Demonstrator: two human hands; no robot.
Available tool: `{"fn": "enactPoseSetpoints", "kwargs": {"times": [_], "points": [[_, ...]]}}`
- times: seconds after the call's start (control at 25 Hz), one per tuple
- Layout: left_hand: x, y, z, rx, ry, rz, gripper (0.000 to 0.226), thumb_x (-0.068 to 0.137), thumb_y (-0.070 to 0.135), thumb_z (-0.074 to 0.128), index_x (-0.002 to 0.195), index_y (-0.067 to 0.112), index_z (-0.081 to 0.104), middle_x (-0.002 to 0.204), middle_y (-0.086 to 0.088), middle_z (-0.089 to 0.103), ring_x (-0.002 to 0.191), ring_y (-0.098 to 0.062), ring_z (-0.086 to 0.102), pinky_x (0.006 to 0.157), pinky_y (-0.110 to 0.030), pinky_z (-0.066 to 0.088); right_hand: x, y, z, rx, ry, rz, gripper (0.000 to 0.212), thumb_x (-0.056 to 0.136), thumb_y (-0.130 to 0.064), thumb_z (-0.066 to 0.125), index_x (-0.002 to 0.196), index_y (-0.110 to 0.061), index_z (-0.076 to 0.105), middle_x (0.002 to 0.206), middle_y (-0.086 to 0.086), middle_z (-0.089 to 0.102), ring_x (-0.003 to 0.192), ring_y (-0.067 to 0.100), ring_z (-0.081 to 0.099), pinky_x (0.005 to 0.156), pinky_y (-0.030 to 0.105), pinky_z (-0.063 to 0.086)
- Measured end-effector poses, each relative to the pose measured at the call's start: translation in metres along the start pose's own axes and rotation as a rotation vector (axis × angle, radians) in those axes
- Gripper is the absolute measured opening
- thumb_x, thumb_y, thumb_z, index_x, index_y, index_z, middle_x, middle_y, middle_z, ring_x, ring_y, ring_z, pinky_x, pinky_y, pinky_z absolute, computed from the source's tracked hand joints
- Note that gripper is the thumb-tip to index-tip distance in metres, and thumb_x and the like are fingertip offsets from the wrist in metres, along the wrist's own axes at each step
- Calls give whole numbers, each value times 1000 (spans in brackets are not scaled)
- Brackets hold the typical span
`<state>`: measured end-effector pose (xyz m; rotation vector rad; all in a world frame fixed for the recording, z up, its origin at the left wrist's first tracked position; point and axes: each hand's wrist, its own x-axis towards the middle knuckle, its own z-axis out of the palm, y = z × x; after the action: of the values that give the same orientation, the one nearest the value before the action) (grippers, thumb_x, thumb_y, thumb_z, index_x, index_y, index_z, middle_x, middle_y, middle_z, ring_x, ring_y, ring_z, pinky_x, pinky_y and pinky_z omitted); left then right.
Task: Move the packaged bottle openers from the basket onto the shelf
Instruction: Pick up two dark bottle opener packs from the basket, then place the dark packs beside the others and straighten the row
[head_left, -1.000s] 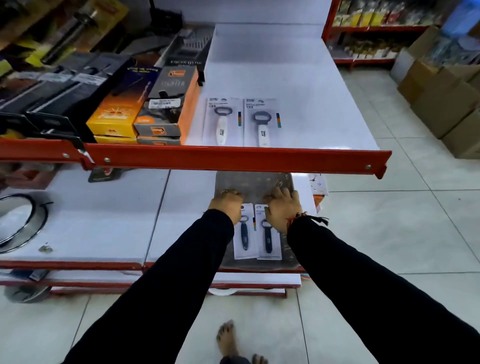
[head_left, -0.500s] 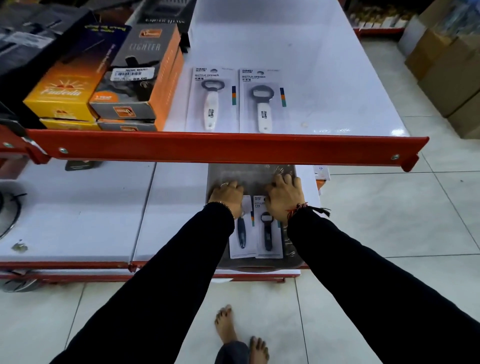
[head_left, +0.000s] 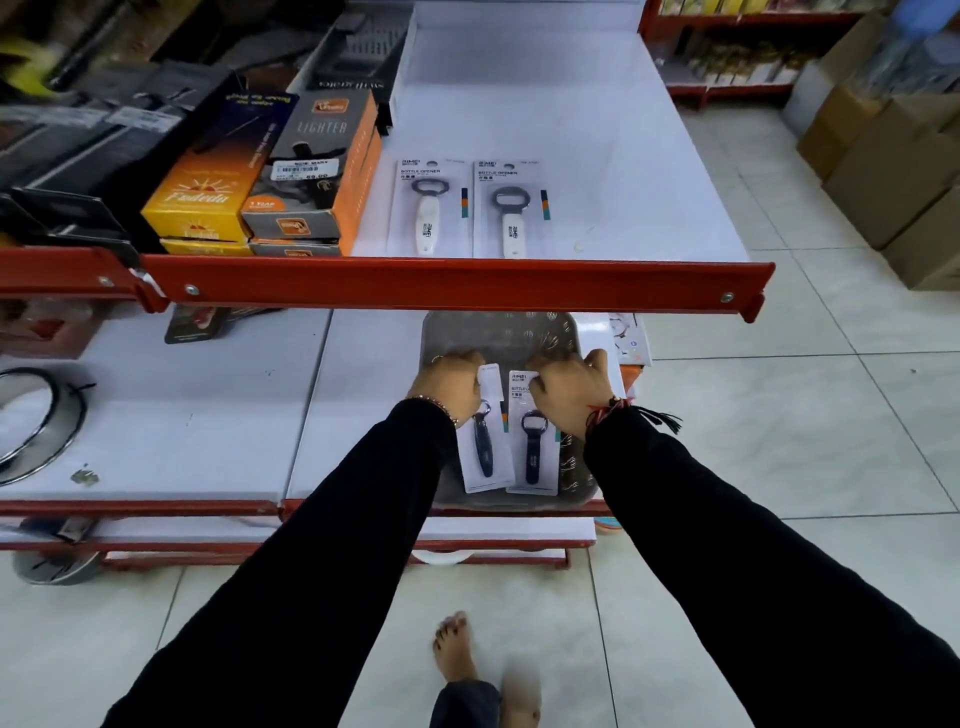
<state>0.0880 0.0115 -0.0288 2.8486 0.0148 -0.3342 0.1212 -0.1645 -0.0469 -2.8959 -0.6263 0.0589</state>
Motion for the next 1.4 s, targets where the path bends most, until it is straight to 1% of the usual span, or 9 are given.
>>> {"fn": "enactPoseSetpoints", "kwargs": {"times": [0.08,0.28,0.4,0.52,0.72,0.92,1.2,1.32,1.4], "points": [[-23,4,-13,23,101,-2,37,90,5,47,126,7,54,113,-20,68,104,-38,64,85,-38,49,-19,-4,-13,-61,87,-39,34,92,-23,42,122,-20,59,109,8,69,103,31,62,92,44,29],[-85,16,-52,79,222,30,41,90,7,47,130,10,54,123,-15,65,113,-34,57,88,-38,43,-66,-15,-60,-115,189,-74,32,94,-21,40,124,-19,53,115,10,67,102,35,59,89,45,34],[-116,27,-76,83,270,60,40,91,10,48,131,12,53,128,-13,62,117,-32,55,93,-38,41,-94,-23,-89,-86,253,-104,31,94,-20,40,121,-16,52,111,9,64,99,35,57,80,43,42],[-145,42,-103,80,339,97,37,92,11,49,129,12,54,127,-11,63,118,-30,55,97,-38,40,-118,-30,-126,6,337,-156,31,93,-17,39,119,-15,54,105,9,63,94,33,56,69,39,42],[-169,70,-164,145,451,190,37,94,8,40,129,12,53,123,-9,64,114,-29,57,97,-38,40,-132,-30,-202,40,482,-206,20,93,-17,39,105,-15,54,92,2,54,82,27,52,67,40,44],[-152,103,-229,109,482,241,40,95,6,39,133,9,52,128,-14,63,119,-33,56,104,-42,43,-111,-20,-271,37,589,-190,25,94,-16,36,111,-13,54,98,5,56,88,29,53,68,38,42],[-85,141,-299,75,503,267,43,92,5,42,132,10,55,125,-16,65,115,-35,60,97,-40,45,-38,7,-331,69,626,-132,22,92,-13,35,103,-9,54,93,7,56,89,35,57,70,41,46],[-38,148,-316,44,418,194,44,91,7,45,134,13,53,127,-17,64,115,-35,60,95,-37,47,1,26,-334,127,514,-81,26,91,-12,36,105,-8,57,99,14,63,90,37,62,71,40,50],[-5,149,-316,11,320,144,46,93,9,47,138,14,51,134,-15,60,120,-35,58,99,-36,49,26,38,-329,175,387,-57,16,90,-9,37,87,-17,51,82,7,60,82,35,62,64,34,43]]}}
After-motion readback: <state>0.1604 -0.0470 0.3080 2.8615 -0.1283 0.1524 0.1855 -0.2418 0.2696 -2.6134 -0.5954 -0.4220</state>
